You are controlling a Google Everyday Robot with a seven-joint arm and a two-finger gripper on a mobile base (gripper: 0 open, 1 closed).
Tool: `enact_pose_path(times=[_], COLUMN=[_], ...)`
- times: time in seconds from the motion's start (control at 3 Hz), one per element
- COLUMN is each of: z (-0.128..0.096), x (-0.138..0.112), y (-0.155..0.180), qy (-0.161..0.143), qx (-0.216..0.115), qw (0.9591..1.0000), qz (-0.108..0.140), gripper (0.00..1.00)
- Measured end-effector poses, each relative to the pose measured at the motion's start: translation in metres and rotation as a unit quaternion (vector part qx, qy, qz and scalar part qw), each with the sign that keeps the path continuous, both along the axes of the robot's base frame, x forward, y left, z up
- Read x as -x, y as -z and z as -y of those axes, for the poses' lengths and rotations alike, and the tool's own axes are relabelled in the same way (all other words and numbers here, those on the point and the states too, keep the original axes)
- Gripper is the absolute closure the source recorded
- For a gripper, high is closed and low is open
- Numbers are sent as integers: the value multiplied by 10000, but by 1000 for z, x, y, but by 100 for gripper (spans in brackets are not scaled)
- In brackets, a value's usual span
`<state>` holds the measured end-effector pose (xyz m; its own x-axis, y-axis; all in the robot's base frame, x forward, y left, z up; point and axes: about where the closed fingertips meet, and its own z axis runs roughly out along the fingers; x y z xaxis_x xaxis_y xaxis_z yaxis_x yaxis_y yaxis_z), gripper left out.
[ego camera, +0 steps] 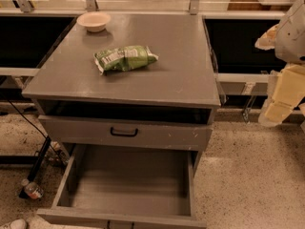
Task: Close middle drawer
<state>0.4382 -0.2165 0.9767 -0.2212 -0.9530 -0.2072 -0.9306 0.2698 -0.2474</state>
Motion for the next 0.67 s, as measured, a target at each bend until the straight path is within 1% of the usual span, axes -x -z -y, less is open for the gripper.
enact_pose_path(times=[0.33, 0.67], z=[0, 0], x=[0, 0], y=[0, 0], qy=[0, 0], qx=[0, 0], qw=[10000, 10000], qz=[0, 1], gripper=[0, 25])
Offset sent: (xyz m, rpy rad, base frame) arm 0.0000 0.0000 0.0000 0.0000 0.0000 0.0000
